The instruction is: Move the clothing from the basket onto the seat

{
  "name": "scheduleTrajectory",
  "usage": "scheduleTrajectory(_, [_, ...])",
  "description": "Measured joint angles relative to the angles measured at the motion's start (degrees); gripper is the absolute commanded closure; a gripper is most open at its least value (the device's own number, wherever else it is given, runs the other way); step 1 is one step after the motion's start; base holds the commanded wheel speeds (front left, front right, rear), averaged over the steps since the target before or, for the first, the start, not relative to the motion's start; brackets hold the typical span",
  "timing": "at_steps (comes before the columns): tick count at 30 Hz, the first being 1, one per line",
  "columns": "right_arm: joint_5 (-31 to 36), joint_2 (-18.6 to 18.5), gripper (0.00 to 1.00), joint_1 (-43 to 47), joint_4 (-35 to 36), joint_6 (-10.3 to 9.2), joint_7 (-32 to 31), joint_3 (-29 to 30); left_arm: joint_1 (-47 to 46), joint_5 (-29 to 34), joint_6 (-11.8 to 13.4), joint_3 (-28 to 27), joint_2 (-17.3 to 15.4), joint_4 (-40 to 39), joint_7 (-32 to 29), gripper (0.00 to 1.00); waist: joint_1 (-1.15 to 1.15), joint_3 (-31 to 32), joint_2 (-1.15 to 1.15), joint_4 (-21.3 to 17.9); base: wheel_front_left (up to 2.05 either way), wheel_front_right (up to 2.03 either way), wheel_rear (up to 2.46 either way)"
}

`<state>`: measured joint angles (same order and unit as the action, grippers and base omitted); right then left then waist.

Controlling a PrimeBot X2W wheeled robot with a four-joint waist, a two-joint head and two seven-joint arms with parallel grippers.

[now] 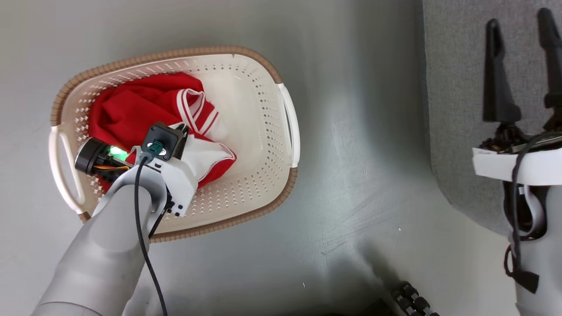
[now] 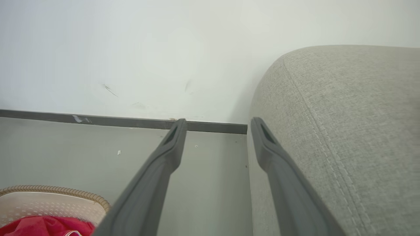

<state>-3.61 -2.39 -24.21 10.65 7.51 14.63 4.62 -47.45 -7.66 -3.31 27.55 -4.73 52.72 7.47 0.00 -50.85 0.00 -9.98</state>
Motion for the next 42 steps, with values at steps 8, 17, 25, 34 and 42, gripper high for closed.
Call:
scheduleTrajectory(8, [0.80, -1.49, 0.00, -0.49, -1.92, 0.00, 0.01, 3.12, 0.97, -2.96, 0.74, -2.14, 1.20, -1.86, 5.53, 1.00, 0.00, 2.56, 0.00, 1.76, 0.00, 0.00, 0.00])
scheduleTrajectory(17, [1.91, -2.31, 0.00, -0.60, -4.50, 0.00, 0.01, 4.57, 2.75, -4.81, 0.98, -3.89, 1.80, -6.20, 6.82, 1.00, 0.00, 6.51, 0.00, 4.19, 0.00, 0.00, 0.00])
scheduleTrajectory(25, [2.67, -3.37, 0.00, 0.80, -6.81, 0.00, 0.01, 7.76, 6.79, -6.98, 1.22, -5.76, 2.33, -12.06, 6.99, 1.00, 0.00, 10.80, 0.00, 6.55, 0.00, 0.00, 0.00])
scheduleTrajectory(34, [3.08, -3.37, 0.00, 3.22, -7.28, 0.00, 0.01, 10.00, 11.36, -7.36, 1.65, -7.91, 2.36, -24.02, 7.00, 1.00, 0.00, 16.60, 0.00, 9.14, 0.00, 0.00, 0.00])
scheduleTrajectory(42, [3.10, -2.99, 0.00, 6.30, -7.60, 0.00, 0.01, 11.26, 15.83, -6.82, 1.64, -7.92, 2.33, -30.12, 6.99, 1.00, 0.00, 21.37, 0.00, 10.55, 0.00, 0.00, 0.00])
